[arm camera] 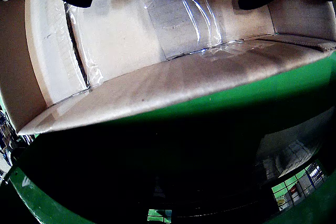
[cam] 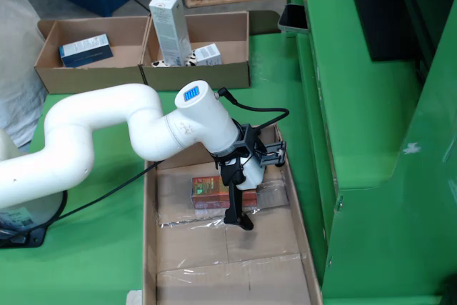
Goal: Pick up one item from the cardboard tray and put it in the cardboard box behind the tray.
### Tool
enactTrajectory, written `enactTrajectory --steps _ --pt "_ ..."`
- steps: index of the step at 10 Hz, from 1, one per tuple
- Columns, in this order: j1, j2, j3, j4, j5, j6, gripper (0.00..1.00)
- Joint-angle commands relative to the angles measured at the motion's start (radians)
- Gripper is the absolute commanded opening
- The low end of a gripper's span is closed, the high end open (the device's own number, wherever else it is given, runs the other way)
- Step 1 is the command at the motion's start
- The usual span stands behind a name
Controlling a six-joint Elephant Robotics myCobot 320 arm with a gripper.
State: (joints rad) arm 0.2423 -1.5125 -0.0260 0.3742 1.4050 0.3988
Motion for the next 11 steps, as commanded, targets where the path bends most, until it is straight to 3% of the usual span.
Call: enactTrajectory --steps 1,5,6,7,8,9,10,11 --pt "0.006 0.048 0.026 0.011 0.004 0.004 1.00" --pt "0.006 0.048 0.026 0.011 0.004 0.004 1.00" --pt "-0.009 0.045 0.026 -0.021 0.096 0.056 1.00" --pt "-0.009 0.045 0.026 -0.021 0.096 0.056 1.00" --pt "-0.067 0.074 0.026 -0.177 0.478 0.211 1.00" --pt "-0.103 0.100 0.026 -0.369 0.753 0.251 1.00" --pt "-0.103 0.100 0.026 -0.369 0.753 0.251 1.00" --pt "-0.107 0.159 0.026 -0.702 0.820 0.115 1.00"
